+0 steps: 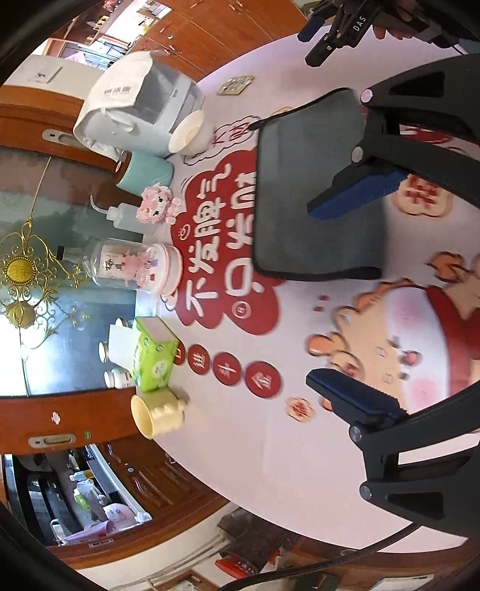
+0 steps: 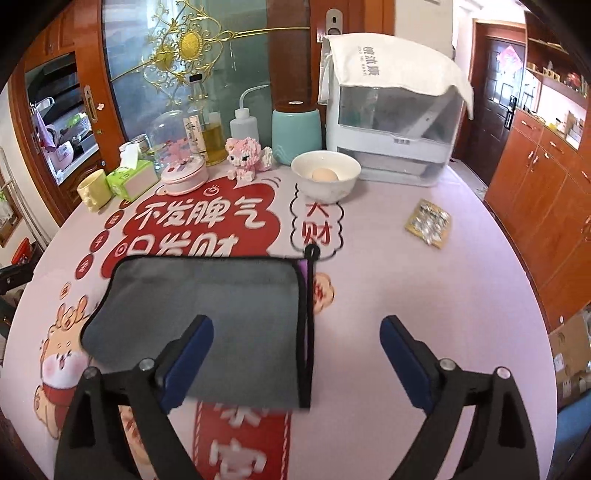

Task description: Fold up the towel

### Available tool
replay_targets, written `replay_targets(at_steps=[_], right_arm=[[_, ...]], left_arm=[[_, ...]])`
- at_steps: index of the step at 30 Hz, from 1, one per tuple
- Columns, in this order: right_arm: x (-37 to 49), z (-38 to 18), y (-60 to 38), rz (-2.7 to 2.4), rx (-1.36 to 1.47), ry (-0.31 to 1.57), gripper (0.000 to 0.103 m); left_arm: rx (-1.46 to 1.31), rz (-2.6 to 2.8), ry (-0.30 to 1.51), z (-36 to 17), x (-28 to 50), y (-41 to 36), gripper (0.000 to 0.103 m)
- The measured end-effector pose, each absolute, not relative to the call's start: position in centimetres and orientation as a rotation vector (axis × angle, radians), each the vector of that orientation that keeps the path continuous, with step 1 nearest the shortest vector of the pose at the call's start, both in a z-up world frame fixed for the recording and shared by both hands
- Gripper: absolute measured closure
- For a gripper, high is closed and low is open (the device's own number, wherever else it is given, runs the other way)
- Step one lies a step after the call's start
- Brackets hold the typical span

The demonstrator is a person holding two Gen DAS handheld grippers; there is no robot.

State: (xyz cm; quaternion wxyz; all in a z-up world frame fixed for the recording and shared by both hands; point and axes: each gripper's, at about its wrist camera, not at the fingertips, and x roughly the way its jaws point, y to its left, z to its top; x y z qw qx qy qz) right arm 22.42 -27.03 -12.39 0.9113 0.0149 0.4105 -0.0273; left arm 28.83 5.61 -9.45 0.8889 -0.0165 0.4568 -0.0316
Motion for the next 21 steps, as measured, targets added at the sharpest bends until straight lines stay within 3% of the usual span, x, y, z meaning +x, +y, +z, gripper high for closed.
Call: replay_targets(at_steps=[9,13,21], right_arm=[[13.6,-12.7,-24.5,-0.115,0.095,0.910,0.008],[10.0,-12.6,-23.3,-0.129,0.124,0.920,0.008],[3.6,-11.0,-21.1,-0.143,0.184,0.939,0.008]], left_arm=[[-0.065,-0.074,0.941,-8.2,19.7,8.8,0.018],[-0.071,-0.099,0.934,-7.6,15.9,9.5,0.012],[-0.054,-0.114,0.972,-6.8,10.2,9.3,0.012]])
